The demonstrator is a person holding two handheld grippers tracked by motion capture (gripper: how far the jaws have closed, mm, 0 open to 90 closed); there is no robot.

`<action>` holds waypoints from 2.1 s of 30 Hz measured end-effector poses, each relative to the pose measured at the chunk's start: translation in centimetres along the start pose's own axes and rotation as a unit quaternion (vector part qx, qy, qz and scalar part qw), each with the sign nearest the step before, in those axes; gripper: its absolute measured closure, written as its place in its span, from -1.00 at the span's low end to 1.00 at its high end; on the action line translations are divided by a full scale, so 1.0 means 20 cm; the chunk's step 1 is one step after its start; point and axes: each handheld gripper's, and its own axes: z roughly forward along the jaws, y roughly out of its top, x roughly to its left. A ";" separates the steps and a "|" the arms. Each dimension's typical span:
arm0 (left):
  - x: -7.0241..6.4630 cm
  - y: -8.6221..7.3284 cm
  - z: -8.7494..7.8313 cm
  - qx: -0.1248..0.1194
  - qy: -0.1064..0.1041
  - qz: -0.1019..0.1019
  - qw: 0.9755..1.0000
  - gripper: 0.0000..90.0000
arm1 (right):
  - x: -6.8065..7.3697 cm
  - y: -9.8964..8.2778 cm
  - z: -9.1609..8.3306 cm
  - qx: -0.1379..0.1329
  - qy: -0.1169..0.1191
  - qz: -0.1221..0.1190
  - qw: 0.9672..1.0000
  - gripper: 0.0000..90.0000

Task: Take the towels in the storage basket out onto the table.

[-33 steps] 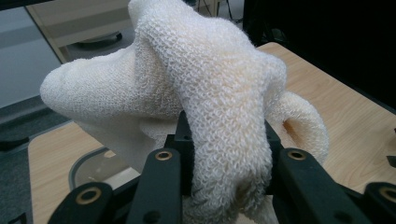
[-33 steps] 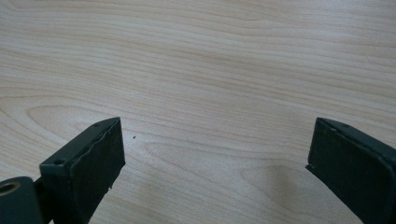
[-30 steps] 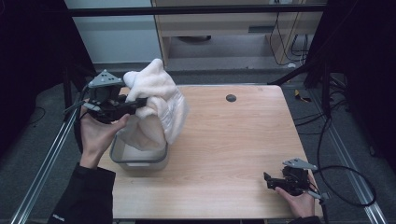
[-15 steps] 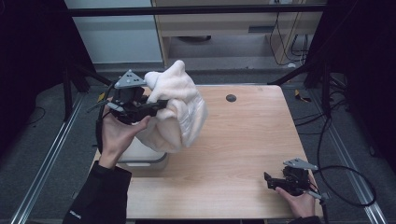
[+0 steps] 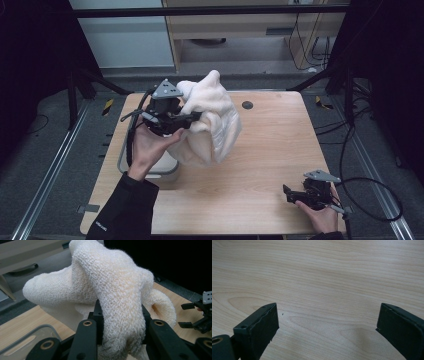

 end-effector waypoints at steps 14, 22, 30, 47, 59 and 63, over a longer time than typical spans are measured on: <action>-0.09 0.00 0.15 0.007 -0.027 0.007 1.000 0.55 | 0.00 0.00 0.00 -0.001 -0.001 -0.001 1.000 -0.91; -0.14 -0.03 0.24 0.016 -0.034 0.011 0.999 0.54 | -0.01 0.00 0.00 -0.004 -0.002 0.001 1.000 -0.91; -0.18 -0.08 0.36 0.029 -0.052 0.009 0.998 0.54 | -0.01 0.00 0.00 -0.008 -0.008 -0.006 1.000 -0.91; -0.22 -0.19 0.52 0.047 -0.073 0.006 0.996 0.53 | -0.02 -0.01 0.00 -0.009 -0.012 -0.004 1.000 -0.91; -0.28 -0.28 0.63 0.060 -0.082 0.006 0.995 0.52 | -0.03 -0.02 -0.01 -0.008 -0.012 -0.004 1.000 -0.91; -0.28 -0.32 0.66 0.069 -0.083 0.008 0.994 0.50 | -0.02 -0.02 0.00 -0.007 -0.012 -0.004 1.000 -0.91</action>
